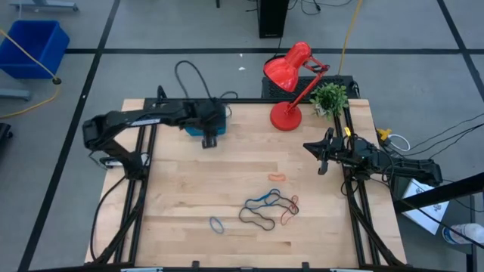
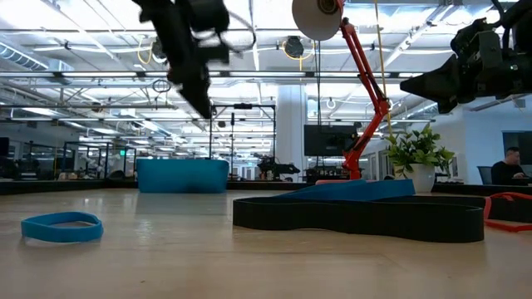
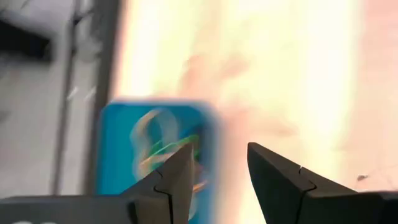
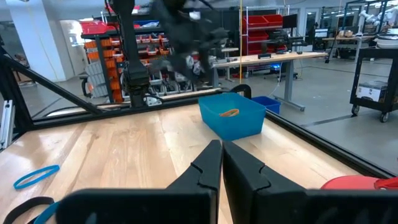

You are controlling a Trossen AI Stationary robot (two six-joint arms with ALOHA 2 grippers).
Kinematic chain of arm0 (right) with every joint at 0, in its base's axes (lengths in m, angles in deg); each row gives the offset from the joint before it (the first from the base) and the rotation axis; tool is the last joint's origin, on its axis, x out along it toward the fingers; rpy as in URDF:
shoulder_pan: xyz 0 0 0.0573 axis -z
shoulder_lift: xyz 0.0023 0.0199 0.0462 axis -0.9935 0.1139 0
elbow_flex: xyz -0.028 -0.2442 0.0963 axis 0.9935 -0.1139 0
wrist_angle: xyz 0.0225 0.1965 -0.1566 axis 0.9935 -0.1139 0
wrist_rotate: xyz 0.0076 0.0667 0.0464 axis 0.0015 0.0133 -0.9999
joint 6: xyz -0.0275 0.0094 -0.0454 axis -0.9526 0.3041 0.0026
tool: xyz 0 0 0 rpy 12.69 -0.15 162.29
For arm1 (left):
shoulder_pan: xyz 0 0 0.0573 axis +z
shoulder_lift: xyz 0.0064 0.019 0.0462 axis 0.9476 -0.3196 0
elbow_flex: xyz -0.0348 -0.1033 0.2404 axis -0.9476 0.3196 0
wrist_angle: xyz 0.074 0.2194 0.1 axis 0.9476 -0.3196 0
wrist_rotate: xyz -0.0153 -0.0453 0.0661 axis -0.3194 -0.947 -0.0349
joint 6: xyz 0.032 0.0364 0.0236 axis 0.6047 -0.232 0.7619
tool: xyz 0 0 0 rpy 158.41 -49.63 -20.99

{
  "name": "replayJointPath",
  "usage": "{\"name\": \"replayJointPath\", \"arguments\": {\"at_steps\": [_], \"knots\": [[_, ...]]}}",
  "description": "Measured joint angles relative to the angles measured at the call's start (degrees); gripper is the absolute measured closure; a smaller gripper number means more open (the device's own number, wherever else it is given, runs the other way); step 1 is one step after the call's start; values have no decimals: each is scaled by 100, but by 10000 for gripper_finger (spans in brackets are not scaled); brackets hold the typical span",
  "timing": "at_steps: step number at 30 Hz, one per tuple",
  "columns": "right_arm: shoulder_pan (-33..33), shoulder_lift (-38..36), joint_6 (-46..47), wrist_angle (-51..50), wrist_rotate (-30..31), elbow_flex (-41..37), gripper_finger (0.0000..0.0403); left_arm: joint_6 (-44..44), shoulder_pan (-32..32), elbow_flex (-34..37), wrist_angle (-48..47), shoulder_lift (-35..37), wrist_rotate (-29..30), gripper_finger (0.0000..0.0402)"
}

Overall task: Pick and place rubber bands into bin
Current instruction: Put the blue rubber band into the blue container

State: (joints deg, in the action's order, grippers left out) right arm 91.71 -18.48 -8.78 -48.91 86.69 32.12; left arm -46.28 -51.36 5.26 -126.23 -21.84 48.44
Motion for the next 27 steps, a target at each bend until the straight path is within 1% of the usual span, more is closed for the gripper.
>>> {"name": "replayJointPath", "arguments": {"at_steps": [3,6,10,18,23,27], "knots": [[0,4,0,0,2,0,394,0,-488,0,-46,308,-627,243],[2,7,-2,0,2,0,394,52,-1045,-2,-239,451,-873,243],[2,7,-2,2,4,-1,394,166,-1880,-2,-544,453,-917,242],[2,7,-2,4,4,0,394,-225,-3337,-2,-555,118,-911,243],[1,7,0,56,4,0,394,-326,-3874,-2,-359,-295,-658,243],[2,10,51,66,4,0,394,-510,-4076,-2,-27,-760,-688,243]]}}
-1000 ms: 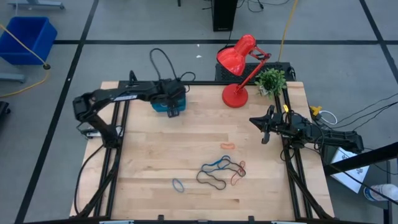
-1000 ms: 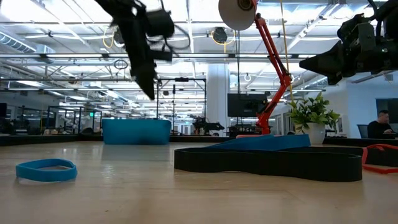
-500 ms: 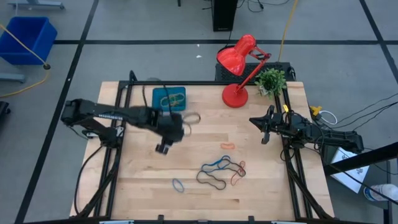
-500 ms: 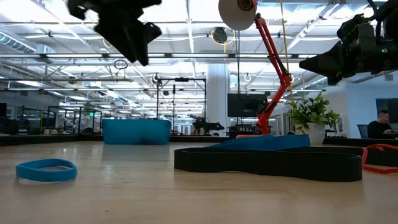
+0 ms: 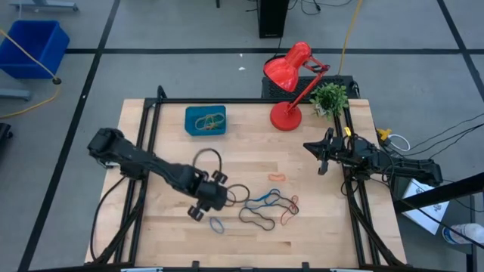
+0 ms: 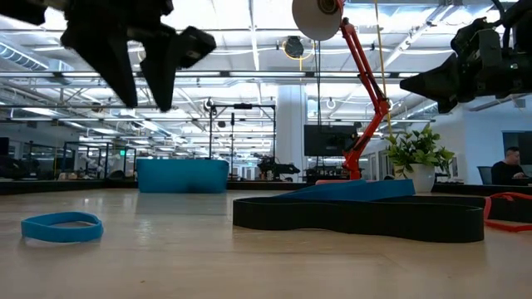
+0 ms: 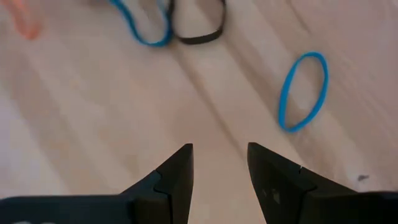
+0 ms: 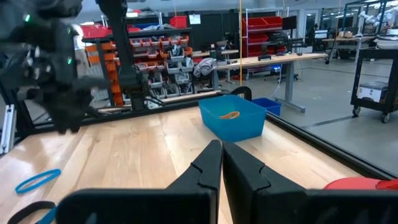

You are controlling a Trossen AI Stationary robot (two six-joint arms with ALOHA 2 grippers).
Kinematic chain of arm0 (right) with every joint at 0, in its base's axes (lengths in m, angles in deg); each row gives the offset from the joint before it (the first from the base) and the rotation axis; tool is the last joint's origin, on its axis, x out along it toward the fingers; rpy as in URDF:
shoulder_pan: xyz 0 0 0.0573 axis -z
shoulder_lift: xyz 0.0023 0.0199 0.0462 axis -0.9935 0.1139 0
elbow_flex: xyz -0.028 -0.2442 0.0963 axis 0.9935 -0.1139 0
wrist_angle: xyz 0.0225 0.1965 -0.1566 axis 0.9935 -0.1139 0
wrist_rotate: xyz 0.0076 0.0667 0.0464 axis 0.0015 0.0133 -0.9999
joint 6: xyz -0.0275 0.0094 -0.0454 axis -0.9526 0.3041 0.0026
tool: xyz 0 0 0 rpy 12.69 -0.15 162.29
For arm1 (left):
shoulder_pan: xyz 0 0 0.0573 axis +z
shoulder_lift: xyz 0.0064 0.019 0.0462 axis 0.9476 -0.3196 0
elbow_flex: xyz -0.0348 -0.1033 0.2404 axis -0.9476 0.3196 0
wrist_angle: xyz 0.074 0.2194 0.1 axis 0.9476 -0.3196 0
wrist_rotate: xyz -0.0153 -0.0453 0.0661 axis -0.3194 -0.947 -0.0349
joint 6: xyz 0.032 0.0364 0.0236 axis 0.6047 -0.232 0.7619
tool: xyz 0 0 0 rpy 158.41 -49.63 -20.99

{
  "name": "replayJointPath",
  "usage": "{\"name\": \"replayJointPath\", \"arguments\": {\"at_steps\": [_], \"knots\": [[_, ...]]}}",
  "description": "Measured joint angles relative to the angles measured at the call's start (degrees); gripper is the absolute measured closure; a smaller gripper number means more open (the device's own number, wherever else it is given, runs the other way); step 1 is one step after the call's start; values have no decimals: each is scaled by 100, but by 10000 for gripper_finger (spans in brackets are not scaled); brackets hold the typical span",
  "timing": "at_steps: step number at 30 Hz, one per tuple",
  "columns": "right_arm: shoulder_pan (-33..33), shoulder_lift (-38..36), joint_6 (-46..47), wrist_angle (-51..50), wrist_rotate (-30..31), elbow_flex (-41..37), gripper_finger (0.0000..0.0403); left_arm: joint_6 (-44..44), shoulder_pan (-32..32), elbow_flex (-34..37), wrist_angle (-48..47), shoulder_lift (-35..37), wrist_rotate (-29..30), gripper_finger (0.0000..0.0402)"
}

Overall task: Pick and place rubber bands into bin
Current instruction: Put the blue rubber band into the blue container

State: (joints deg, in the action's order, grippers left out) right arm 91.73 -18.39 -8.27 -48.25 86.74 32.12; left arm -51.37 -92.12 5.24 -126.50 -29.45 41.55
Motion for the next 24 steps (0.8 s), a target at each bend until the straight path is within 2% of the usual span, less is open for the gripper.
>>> {"name": "replayJointPath", "arguments": {"at_steps": [9,16,24], "knots": [[-1,27,10,-22,-5,-1,394,-100,-244,0,585,-877,-609,243],[-2,30,10,-21,-12,-1,394,-184,-455,0,912,-1332,-618,243],[-2,30,12,-21,-15,0,394,-424,-498,0,993,-1539,-606,243]]}}
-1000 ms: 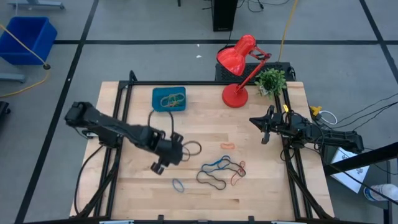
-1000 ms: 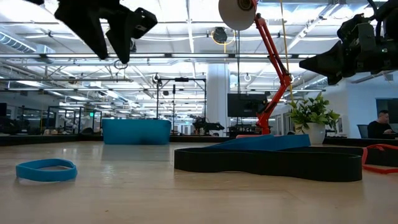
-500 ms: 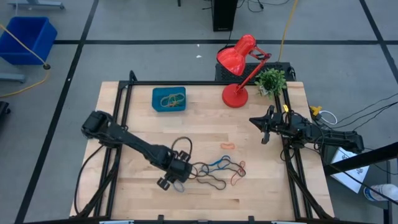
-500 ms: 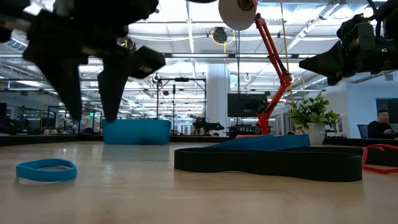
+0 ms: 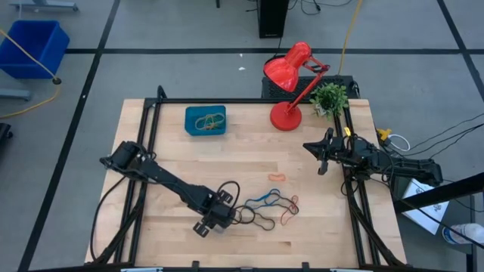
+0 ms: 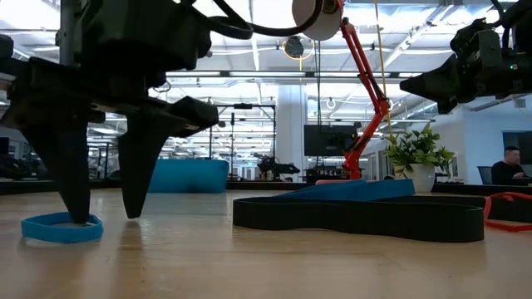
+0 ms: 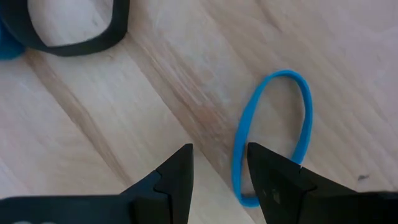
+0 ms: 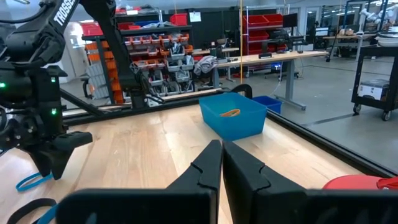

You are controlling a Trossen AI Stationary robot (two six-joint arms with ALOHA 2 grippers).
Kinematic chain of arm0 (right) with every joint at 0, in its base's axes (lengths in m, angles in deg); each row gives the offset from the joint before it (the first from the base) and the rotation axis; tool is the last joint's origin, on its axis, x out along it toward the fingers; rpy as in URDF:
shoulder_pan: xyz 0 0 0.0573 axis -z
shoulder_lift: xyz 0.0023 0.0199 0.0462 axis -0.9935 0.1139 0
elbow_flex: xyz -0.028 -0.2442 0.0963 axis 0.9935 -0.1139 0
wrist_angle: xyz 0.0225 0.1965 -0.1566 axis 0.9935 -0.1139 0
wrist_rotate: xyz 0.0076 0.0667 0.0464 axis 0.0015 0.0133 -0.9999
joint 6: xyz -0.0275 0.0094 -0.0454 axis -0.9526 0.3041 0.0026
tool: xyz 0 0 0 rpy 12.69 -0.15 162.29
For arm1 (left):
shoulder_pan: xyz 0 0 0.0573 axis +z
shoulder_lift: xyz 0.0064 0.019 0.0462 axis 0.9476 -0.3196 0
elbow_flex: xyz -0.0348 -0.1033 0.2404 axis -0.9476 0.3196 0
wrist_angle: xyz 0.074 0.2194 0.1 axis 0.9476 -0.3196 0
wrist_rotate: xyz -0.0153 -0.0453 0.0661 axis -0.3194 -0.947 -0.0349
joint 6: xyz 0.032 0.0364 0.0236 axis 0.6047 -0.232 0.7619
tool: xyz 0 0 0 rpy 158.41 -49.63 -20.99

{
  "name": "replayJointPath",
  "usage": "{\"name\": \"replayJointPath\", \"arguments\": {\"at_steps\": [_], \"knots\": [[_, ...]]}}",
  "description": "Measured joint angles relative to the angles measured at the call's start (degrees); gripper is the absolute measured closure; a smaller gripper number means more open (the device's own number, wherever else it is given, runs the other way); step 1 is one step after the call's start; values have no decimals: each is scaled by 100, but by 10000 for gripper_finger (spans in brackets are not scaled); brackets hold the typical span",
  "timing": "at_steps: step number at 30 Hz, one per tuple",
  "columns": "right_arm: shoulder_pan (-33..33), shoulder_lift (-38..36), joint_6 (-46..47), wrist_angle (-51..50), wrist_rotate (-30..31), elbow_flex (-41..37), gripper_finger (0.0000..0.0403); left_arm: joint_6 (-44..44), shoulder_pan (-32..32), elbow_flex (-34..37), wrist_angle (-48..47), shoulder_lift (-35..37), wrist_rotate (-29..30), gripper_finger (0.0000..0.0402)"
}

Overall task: Pick and place rubber bands into bin
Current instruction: Put the blue rubber band into the blue container

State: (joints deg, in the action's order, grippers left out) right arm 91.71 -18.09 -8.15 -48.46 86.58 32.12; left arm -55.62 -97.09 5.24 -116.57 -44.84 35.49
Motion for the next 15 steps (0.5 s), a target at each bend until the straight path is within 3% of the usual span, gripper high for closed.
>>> {"name": "replayJointPath", "arguments": {"at_steps": [15], "knots": [[2,0,0,-17,0,-1,394,36,-7,0,-14,-35,37,243]]}}
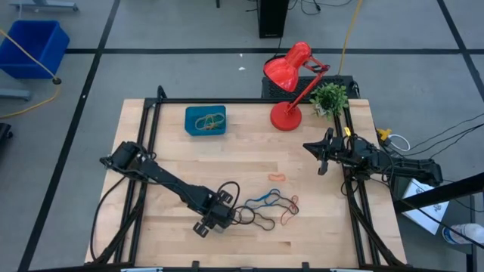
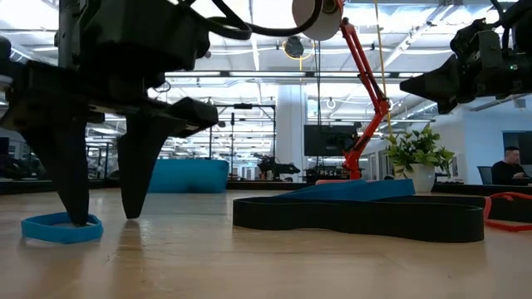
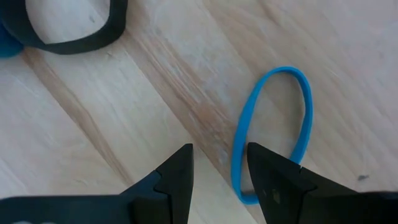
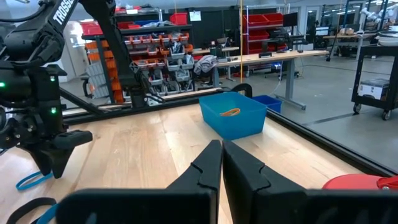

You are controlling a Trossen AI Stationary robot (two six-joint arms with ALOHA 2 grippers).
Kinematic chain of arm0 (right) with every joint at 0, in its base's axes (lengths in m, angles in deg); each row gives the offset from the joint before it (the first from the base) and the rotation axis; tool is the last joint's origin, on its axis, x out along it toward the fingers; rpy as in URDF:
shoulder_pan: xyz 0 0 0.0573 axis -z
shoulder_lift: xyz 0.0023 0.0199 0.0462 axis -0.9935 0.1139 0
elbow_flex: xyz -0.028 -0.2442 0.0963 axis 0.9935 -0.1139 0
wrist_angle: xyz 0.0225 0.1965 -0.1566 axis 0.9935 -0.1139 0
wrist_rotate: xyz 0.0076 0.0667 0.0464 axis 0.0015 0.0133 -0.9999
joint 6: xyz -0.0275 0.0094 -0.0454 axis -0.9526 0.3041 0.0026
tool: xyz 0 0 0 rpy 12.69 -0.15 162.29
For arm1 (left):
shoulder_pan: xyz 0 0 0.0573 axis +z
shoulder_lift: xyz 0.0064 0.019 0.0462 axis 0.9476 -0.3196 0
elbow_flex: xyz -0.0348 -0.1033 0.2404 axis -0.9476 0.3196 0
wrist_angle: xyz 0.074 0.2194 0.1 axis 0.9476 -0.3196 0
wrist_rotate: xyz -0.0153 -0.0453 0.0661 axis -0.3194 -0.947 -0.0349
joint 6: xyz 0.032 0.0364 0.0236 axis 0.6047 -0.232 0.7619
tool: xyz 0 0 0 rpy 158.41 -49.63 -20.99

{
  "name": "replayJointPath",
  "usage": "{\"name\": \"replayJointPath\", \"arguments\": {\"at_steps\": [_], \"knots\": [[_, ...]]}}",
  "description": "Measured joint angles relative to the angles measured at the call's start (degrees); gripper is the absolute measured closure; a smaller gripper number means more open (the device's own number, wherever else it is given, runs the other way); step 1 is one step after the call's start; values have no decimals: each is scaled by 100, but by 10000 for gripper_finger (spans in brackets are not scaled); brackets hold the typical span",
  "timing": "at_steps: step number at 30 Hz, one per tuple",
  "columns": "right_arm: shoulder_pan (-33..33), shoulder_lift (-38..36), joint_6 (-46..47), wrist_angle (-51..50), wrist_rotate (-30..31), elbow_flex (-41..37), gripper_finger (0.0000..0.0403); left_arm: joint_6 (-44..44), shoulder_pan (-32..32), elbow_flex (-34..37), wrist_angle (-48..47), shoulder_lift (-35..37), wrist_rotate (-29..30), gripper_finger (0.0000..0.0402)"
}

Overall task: Pick and place rubber bands into bin
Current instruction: Put the blue rubber band into the blue container

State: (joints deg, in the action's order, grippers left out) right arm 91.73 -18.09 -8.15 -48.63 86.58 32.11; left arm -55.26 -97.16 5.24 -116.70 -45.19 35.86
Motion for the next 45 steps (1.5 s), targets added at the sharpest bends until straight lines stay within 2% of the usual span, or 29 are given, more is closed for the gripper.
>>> {"name": "replayJointPath", "arguments": {"at_steps": [8,17,33,37,45], "knots": [[-1,0,2,9,-2,1,394,-77,0,-28,3,-257,6,243],[-2,0,2,9,-2,1,394,-1187,12,15,463,-66,160,243],[-2,0,0,-4,-2,-1,394,-871,25,9,414,-73,148,246],[-1,0,0,-4,-2,1,394,-868,13,4,394,-71,165,274],[-1,0,0,-7,-2,1,394,-873,17,2,394,-71,42,366]]}}
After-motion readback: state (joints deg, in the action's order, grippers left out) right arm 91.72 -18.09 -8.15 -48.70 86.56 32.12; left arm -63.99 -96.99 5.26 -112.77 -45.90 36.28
